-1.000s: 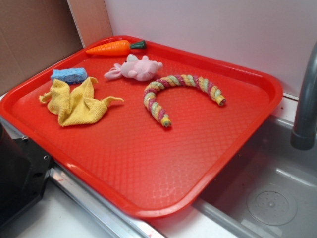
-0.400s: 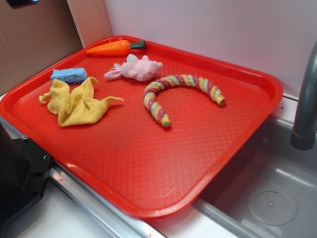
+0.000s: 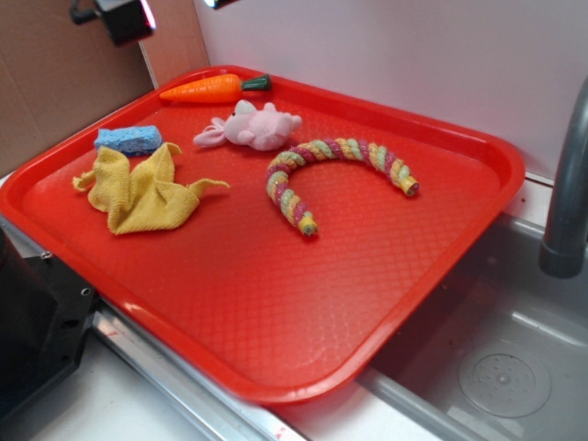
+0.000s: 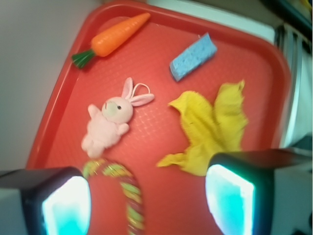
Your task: Grab the pink bunny.
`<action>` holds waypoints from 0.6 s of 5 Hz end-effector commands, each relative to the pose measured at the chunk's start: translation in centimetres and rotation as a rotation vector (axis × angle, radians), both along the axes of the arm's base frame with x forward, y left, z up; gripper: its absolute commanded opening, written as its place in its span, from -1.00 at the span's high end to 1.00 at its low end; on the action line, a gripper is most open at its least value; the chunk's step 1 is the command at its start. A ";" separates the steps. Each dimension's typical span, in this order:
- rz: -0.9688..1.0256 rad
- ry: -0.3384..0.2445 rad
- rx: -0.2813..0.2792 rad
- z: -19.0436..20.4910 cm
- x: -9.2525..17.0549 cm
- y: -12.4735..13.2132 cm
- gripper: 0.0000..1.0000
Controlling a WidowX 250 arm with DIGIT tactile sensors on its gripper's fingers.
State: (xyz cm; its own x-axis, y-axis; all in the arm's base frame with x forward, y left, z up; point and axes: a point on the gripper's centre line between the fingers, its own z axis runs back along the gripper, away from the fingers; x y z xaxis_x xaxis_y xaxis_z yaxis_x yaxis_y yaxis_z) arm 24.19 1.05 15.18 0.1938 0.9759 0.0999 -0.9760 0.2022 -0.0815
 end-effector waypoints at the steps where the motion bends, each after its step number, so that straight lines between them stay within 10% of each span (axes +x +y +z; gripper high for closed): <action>1: 0.318 -0.054 0.062 -3.4 2.8 3.8 -1.00; 3: 0.331 -0.022 0.128 -8.4 5.0 4.9 -1.00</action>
